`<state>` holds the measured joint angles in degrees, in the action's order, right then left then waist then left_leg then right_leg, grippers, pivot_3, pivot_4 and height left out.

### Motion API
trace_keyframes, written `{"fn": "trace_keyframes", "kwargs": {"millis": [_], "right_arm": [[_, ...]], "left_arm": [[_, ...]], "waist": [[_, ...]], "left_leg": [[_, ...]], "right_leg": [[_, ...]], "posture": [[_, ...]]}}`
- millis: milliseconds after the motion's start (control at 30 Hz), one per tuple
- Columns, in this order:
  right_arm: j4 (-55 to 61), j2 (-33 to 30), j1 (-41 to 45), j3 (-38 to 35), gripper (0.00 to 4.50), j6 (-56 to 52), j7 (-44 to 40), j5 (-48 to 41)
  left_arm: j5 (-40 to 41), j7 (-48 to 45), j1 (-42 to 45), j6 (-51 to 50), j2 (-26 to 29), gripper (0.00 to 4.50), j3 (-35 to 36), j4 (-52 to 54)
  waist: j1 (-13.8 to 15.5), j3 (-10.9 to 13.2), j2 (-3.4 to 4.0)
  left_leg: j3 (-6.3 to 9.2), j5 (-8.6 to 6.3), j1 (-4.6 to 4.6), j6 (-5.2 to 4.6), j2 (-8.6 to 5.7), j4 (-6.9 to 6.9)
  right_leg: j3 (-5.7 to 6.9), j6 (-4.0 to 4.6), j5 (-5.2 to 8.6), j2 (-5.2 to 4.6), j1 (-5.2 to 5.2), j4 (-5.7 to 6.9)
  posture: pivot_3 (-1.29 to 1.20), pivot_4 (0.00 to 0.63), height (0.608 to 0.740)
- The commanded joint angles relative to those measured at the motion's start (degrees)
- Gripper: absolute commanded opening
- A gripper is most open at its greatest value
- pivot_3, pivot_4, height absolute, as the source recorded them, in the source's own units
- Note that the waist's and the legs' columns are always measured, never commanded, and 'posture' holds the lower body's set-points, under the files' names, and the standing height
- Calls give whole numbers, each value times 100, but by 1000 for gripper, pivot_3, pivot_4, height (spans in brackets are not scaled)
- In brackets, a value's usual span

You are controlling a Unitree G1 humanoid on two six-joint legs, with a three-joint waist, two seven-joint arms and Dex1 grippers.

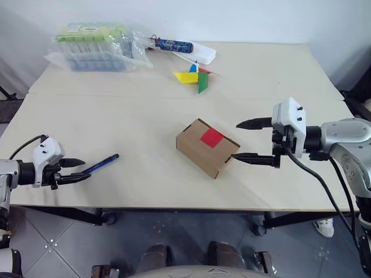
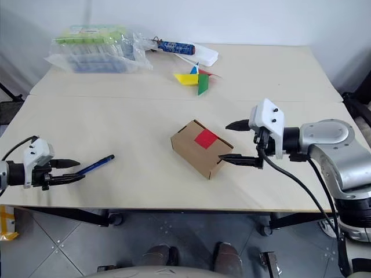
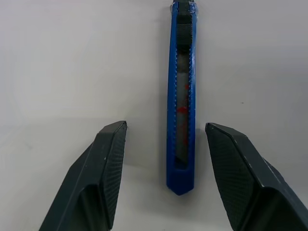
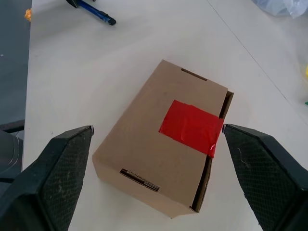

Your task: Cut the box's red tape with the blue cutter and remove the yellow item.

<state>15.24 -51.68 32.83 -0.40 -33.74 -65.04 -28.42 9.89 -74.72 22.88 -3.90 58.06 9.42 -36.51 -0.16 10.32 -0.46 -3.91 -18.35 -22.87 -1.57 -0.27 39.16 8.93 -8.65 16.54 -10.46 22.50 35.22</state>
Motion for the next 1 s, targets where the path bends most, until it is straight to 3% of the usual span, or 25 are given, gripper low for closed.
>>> {"fn": "trace_keyframes", "kwargs": {"millis": [33,200,433,500,767,1000], "right_arm": [[87,-119,81,-203,4500,92,-22,-18],[28,-99,129,-174,4500,139,-44,27],[-67,-109,222,-144,4500,196,-89,83],[-77,-124,242,-145,4500,210,-104,87],[38,-127,442,-91,4500,134,-118,52],[840,-94,636,283,4500,-452,-24,-139]], "left_arm": [[-41,-279,-323,-244,97,2717,-202,84],[-28,-305,-526,-348,132,2717,-212,223],[-28,-209,-602,-348,97,772,-198,296],[6,-215,-642,-349,101,402,-167,368],[246,-255,-1008,-539,145,403,-22,1621],[370,-424,-787,-936,76,403,-570,3201]], "waist": [[-4,0,0],[-16,-1,3],[-18,-1,4],[-17,-2,5],[-9,1,9],[7,3,11]], "left_leg": [[0,0,1,0,1,0],[1,-1,24,1,3,-13],[-11,-8,53,-4,7,-19],[-14,-9,55,-4,8,-19],[-20,-13,55,-8,26,-18],[-17,-15,48,-10,27,-12]], "right_leg": [[0,0,0,0,0,1],[-7,0,0,-2,-1,11],[-38,0,0,-3,-3,20],[-41,0,0,-3,-2,21],[-50,0,0,-6,1,20],[-51,0,0,-9,2,18]], "posture": [[0,150,740],[0,150,740],[0,150,740],[0,150,740],[0,150,740],[0,150,740]]}}
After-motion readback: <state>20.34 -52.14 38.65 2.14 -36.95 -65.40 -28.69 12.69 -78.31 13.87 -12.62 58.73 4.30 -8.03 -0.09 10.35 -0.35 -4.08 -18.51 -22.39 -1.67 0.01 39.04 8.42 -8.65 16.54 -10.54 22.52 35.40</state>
